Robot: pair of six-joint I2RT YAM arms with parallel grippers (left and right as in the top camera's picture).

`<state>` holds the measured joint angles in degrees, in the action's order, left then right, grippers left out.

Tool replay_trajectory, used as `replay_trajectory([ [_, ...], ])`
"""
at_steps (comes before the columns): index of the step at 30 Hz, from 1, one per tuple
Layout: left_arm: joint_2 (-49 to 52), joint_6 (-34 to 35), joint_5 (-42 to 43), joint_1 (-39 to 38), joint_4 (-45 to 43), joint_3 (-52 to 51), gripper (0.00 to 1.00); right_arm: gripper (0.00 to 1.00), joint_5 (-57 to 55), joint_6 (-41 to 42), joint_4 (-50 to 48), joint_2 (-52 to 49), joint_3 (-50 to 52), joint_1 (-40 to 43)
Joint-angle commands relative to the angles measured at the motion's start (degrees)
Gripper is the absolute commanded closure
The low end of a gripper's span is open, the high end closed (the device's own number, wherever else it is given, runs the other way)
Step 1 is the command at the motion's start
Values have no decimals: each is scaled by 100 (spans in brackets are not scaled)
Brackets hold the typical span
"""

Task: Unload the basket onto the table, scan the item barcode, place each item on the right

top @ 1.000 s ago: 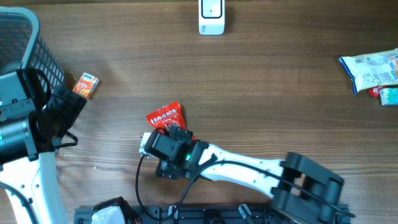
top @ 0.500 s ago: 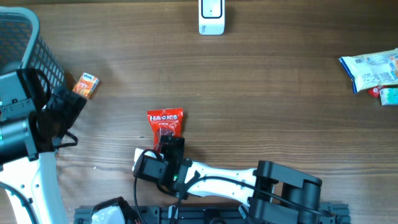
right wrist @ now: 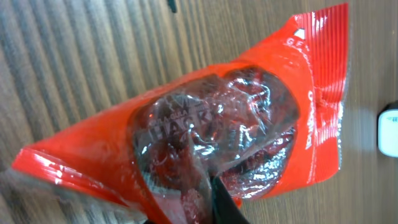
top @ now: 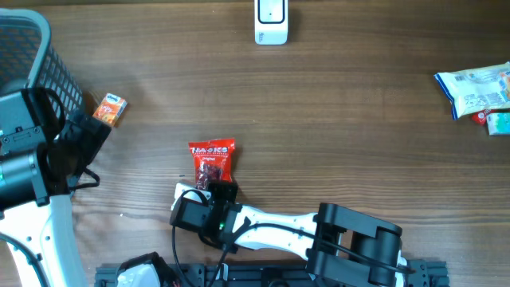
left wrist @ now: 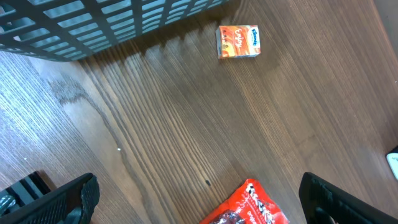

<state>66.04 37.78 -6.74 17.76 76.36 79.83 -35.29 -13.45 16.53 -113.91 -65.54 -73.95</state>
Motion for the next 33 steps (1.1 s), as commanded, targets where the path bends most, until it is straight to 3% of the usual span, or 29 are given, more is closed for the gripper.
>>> replay_trajectory([
  [1,-2,-2,26,42,0,0,0,96,70,623,264,-48,-181,94],
  [8,-2,-2,26,42,0,0,0,96,1152,1331,577,479,-363,688],
  [17,-2,-2,26,42,0,0,0,96,5460,2208,566,1683,-363,2846],
  [26,-4,-2,26,42,0,0,0,96,9466,3169,492,1742,-332,4986],
  [33,-4,-2,26,42,0,0,0,96,10557,3421,304,1510,129,5571],
])
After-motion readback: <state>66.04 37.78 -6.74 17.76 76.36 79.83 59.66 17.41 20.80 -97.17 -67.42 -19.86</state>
